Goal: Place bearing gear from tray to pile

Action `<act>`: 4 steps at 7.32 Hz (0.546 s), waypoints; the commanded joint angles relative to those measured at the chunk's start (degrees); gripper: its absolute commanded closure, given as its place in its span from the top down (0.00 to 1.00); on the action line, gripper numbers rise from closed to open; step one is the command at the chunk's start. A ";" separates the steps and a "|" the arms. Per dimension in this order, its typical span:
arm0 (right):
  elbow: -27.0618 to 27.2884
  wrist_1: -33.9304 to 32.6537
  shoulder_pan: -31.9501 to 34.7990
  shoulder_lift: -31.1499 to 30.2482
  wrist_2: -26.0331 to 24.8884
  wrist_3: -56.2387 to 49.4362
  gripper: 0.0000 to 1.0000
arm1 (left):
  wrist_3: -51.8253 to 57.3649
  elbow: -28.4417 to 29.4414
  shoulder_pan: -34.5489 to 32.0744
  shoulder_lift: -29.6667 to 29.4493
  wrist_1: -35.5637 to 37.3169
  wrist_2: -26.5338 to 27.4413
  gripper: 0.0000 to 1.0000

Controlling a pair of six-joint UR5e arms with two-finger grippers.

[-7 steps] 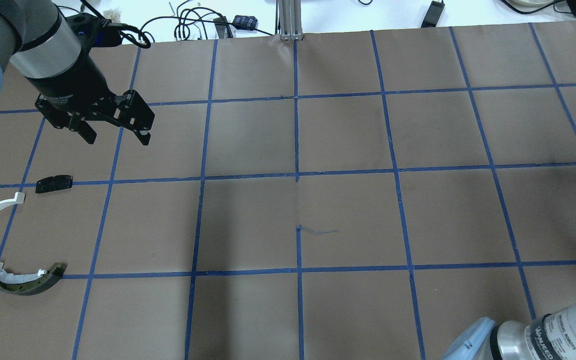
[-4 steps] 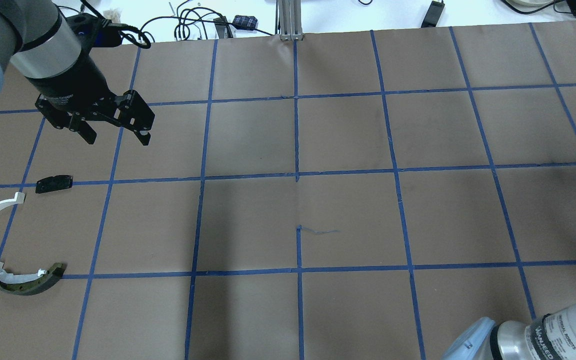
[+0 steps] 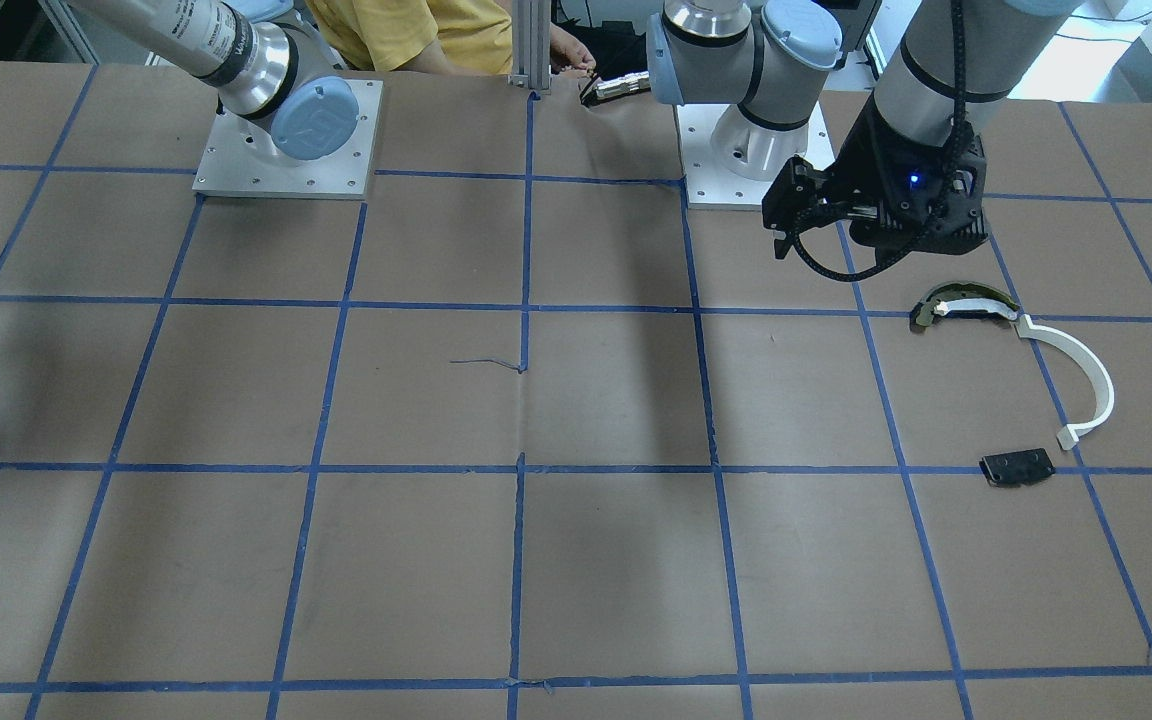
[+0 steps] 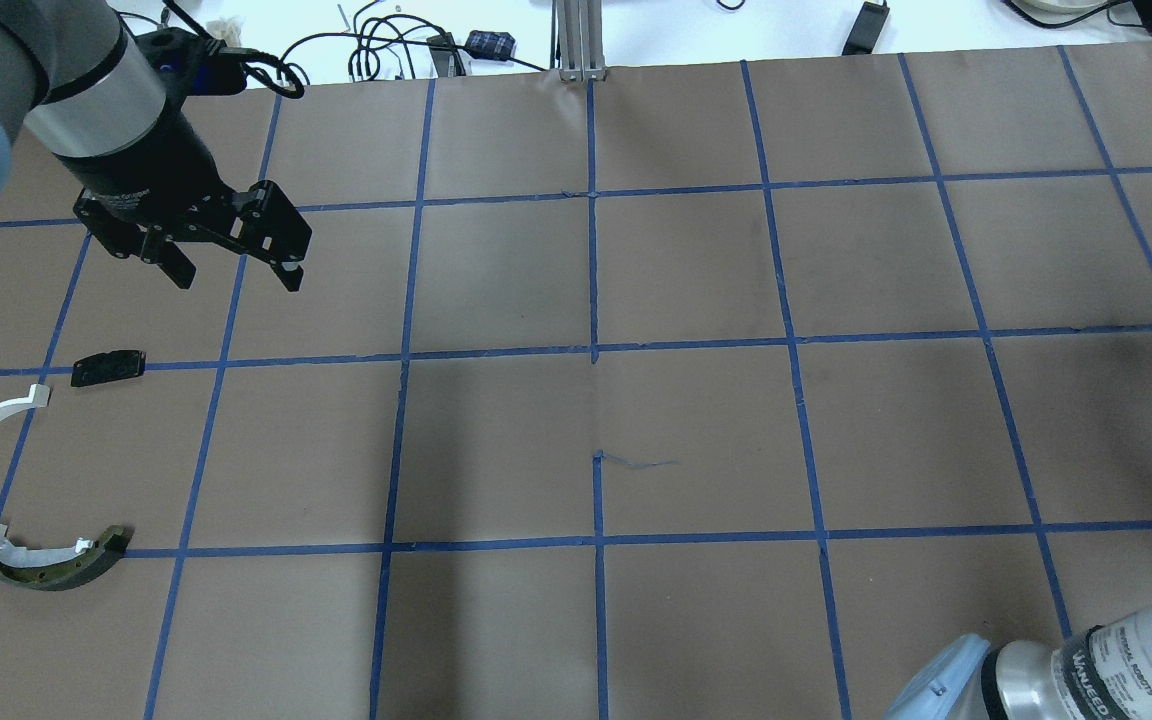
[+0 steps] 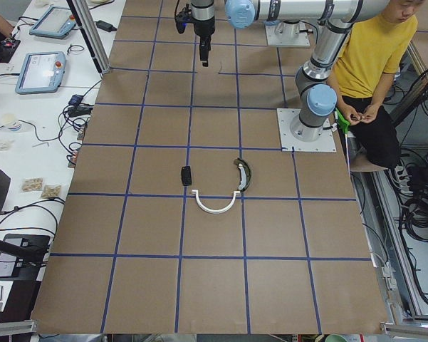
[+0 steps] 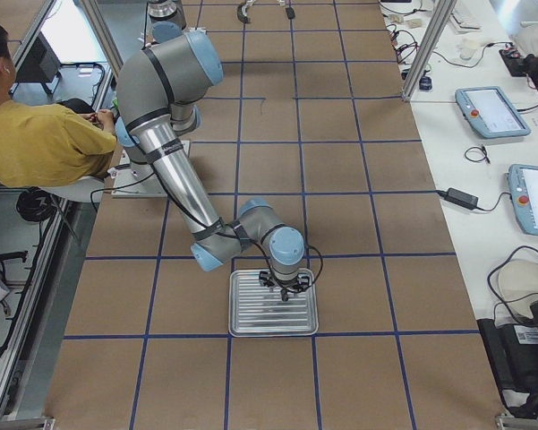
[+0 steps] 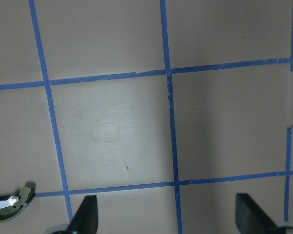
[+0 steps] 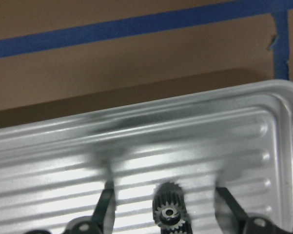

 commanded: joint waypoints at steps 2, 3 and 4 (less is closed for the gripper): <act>-0.16 0.30 0.16 -0.40 -0.41 0.06 0.13 | -0.07 0.00 -0.12 0.03 0.00 -0.07 1.00; -0.07 0.39 0.43 -0.57 -0.50 0.24 0.00 | -0.07 0.00 -0.29 -0.06 0.00 -0.07 1.00; -0.16 0.48 0.69 -0.66 -1.90 1.20 0.00 | -0.07 0.00 -0.30 -0.06 0.00 -0.07 1.00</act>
